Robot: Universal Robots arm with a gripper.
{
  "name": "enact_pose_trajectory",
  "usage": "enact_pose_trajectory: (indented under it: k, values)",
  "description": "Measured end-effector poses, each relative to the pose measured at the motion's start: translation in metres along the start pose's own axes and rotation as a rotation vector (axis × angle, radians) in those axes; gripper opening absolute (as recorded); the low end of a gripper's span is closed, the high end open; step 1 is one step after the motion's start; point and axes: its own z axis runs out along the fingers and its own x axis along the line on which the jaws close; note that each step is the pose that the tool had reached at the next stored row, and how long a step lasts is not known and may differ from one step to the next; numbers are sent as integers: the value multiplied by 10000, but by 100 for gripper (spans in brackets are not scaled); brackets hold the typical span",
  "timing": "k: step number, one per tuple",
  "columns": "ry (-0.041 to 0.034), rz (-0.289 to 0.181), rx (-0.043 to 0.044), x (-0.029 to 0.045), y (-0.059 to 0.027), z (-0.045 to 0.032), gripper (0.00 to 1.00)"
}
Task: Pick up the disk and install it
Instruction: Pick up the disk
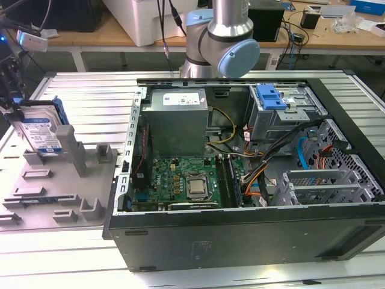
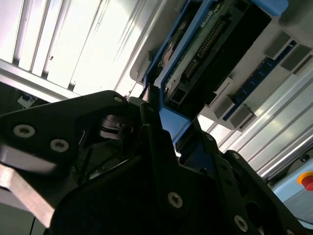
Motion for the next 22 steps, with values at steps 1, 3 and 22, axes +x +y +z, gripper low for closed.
enact_pose_trajectory:
  k: [1, 3, 22]
  values:
    - [0, 0, 1, 1, 0, -10, 37]
    - [1, 0, 0, 2, 1, -37, 37]
    - [21, 2, 6, 17, 9, -283, 37]
